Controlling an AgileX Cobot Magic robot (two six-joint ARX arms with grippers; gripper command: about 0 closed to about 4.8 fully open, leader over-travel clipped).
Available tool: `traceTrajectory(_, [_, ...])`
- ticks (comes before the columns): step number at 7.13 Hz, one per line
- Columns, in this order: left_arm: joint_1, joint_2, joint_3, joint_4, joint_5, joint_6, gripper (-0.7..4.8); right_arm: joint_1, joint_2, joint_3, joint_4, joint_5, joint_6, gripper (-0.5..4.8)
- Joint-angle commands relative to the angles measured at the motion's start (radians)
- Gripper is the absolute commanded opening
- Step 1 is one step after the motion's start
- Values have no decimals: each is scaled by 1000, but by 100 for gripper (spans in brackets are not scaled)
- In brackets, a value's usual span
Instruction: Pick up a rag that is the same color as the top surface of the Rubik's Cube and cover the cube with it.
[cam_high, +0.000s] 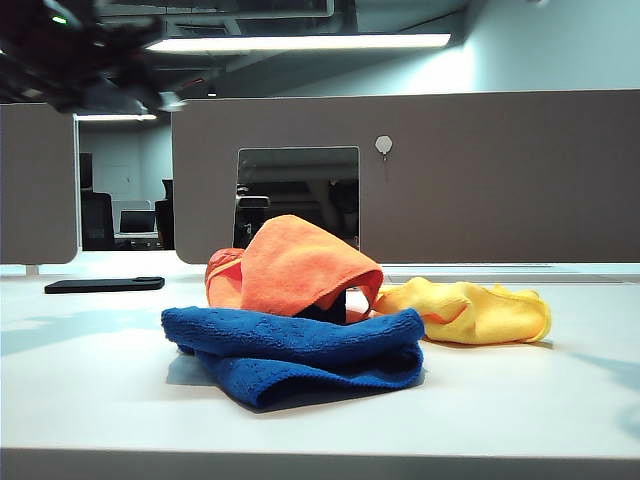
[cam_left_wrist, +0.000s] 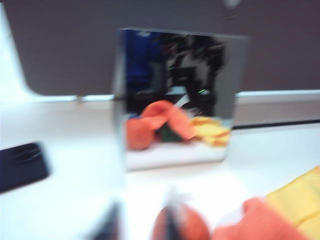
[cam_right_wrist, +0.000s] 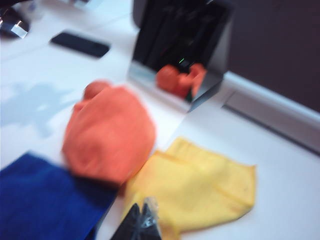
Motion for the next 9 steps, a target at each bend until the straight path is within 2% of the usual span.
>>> traceTrajectory(1, [173, -248, 2, -360, 32, 59, -6, -183, -198, 6, 55, 6, 2, -5])
traceTrajectory(2, [178, -403, -19, -457, 5, 87, -6, -246, -287, 2, -35, -10, 2, -5])
traceTrajectory(3, [178, -521, -83, -457, -21, 87, -6, -269, -347, -36, -42, -20, 2, -5])
traceTrajectory(4, [178, -672, -186, -464, -40, 83, -6, -279, -447, -128, -11, -23, 2, -5])
traceTrajectory(5, [178, -917, -337, -540, -69, 62, -6, -283, -674, -354, 76, 26, 40, -5])
traceTrajectory(7, [178, -1052, -389, -584, -73, 52, -6, -293, -675, -415, 132, 23, 38, -5])
traceTrajectory(8, [178, -1120, -415, -618, -74, 48, -6, -309, -675, -457, 176, 23, -16, -5])
traceTrajectory(9, [178, -1244, -515, -662, -72, 42, -6, -431, -675, -536, 261, 15, 4, -5])
